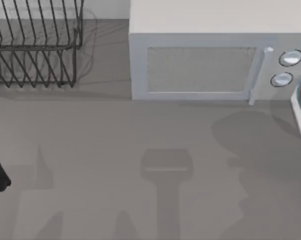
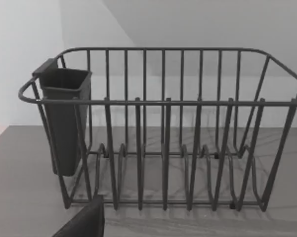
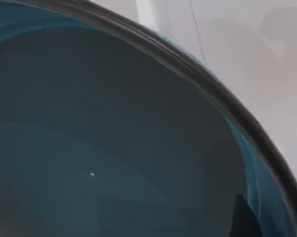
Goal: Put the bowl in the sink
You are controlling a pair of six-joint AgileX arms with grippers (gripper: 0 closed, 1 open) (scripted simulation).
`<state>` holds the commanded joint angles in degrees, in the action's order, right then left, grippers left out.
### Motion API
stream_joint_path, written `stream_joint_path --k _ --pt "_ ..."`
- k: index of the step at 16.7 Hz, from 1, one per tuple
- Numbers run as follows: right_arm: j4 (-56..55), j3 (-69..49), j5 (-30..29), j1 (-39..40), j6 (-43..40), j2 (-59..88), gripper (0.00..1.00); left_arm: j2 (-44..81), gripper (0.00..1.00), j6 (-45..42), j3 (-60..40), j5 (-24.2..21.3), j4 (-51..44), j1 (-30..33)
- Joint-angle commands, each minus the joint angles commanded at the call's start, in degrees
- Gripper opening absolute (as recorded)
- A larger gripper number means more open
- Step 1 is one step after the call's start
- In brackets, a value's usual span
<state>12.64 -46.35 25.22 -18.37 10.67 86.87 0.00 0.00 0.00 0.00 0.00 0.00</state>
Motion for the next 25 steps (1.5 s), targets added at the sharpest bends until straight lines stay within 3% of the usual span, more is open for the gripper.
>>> stream_joint_path --k 6,10,14,20,25 --pt "-39.74 9.83 4.31 -8.2 -4.68 0.7 0.0 0.0 1.0 0.0 0.0 0.0 0.0 0.0" --pt "-56.84 11.74 4.34 -10.6 -7.83 -0.19 0.0 0.0 1.0 0.0 0.0 0.0 0.0 0.0" --pt "-64.21 12.22 3.61 -11.75 -9.55 -1.28 0.0 0.0 1.0 0.0 0.0 0.0 0.0 0.0" --pt "-64.57 12.06 3.54 -11.51 -9.53 -1.0 0.0 0.0 1.0 0.0 0.0 0.0 0.0 0.0" --pt "-74.1 12.95 3.67 -11.91 -9.55 7.92 0.0 0.0 1.0 0.0 0.0 0.0 0.0 0.0"
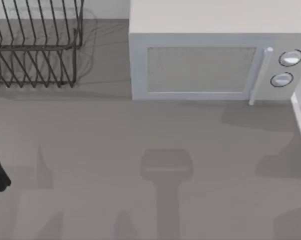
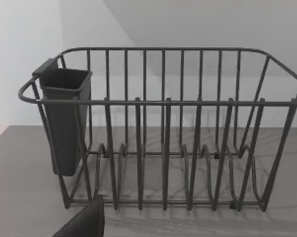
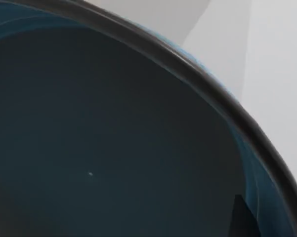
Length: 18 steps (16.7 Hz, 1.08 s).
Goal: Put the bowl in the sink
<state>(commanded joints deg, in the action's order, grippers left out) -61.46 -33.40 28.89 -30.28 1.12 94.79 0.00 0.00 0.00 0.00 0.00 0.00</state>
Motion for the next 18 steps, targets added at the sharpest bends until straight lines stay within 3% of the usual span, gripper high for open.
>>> stream_joint_path --k 9,16,18 --pt "-33.95 4.57 -0.5 -0.11 -0.26 28.47 0.0 0.0 1.0 0.0 0.0 0.0 0.0 0.0" --pt "-37.91 5.36 -0.67 0.02 -0.29 32.21 0.0 0.0 1.0 0.0 0.0 0.0 0.0 0.0" --pt "-37.91 5.36 -0.67 0.02 -0.29 32.21 0.15 0.0 1.0 0.0 0.0 0.0 0.0 0.0"
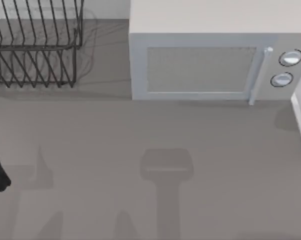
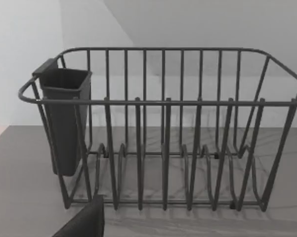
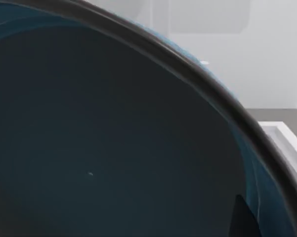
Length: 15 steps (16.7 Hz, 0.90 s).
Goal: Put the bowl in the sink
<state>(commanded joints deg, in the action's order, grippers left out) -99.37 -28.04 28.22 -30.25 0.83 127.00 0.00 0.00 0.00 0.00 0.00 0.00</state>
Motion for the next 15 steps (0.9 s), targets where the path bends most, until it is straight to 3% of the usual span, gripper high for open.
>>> stream_joint_path --k 11,15 --pt "0.0 0.0 0.0 0.0 0.0 0.0 0.98 0.0 1.0 0.0 0.0 0.0 0.0 0.0" --pt "0.0 0.0 0.0 0.0 0.0 0.0 1.0 0.0 1.0 0.0 0.0 0.0 0.0 0.0"
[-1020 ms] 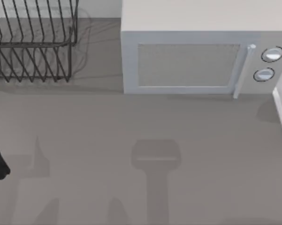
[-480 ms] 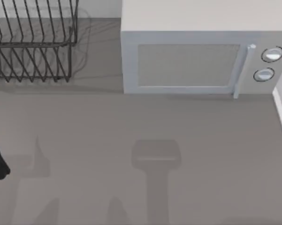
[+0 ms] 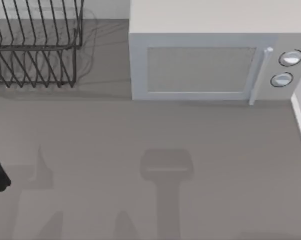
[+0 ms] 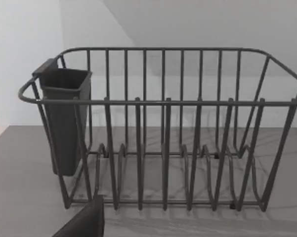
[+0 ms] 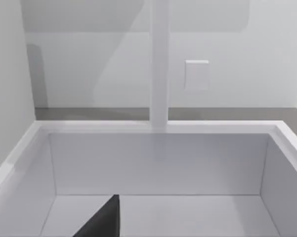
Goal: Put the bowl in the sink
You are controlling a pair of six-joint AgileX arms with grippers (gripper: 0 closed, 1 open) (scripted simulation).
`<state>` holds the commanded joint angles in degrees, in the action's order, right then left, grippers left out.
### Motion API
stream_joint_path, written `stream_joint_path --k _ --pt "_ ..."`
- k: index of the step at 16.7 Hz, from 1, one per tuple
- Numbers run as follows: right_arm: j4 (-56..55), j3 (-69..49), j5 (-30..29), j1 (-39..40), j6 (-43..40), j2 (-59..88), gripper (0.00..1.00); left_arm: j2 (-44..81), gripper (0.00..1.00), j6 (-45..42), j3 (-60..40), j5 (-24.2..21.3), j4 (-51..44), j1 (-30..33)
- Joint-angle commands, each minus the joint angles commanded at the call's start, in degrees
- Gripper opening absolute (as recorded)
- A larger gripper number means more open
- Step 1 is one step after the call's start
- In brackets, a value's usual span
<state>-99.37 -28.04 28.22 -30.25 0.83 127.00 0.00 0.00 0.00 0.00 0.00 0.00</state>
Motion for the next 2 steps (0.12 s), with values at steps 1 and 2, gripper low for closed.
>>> stream_joint_path --k 1,2 --pt "0.0 0.0 0.0 0.0 0.0 0.0 1.0 0.0 1.0 0.0 0.0 0.0 0.0 0.0" --pt "0.0 0.0 0.0 0.0 0.0 0.0 1.0 0.0 1.0 0.0 0.0 0.0 0.0 0.0"
